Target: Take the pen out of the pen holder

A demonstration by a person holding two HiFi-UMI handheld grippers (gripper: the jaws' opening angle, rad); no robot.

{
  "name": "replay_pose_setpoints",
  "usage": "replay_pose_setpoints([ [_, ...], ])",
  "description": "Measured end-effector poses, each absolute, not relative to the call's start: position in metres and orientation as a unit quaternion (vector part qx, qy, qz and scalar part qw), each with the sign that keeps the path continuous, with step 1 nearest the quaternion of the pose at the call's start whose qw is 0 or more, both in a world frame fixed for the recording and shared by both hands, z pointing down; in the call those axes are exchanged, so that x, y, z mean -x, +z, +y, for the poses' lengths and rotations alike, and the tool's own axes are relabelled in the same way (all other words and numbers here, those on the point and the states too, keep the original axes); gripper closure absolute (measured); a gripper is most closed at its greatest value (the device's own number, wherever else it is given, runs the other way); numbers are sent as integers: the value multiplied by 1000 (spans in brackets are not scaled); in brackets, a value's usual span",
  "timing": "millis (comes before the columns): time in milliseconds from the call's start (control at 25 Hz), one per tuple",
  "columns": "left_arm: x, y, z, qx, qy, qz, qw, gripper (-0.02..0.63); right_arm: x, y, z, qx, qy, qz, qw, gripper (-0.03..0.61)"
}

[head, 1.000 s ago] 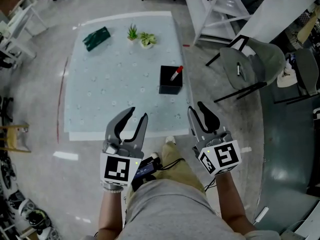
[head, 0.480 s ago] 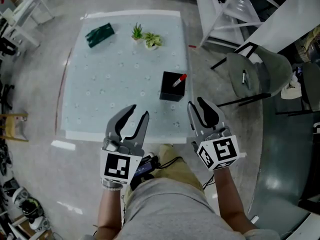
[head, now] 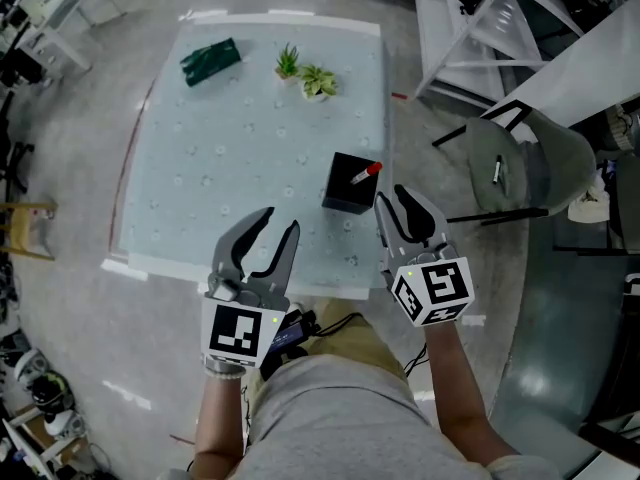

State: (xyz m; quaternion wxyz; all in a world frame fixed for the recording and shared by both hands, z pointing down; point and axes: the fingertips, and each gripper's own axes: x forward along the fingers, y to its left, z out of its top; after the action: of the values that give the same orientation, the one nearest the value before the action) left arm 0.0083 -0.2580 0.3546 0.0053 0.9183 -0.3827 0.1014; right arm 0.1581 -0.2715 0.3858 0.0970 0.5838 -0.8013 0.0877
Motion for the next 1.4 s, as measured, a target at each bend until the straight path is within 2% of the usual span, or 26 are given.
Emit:
replay_pose_setpoints([
  [1160,-7,369,-281,-899,121,-421,28,485,-165,453,-337,-549,132,-810,159,464],
  [1240,-7,369,-281,-898,122,-422,28,485,-164,454,-336,-547,128,-811,165,511],
  [1400,-5,370,-282,-898,122,-423,29,485,-162,453,-337,-542,121,-814,172,512],
])
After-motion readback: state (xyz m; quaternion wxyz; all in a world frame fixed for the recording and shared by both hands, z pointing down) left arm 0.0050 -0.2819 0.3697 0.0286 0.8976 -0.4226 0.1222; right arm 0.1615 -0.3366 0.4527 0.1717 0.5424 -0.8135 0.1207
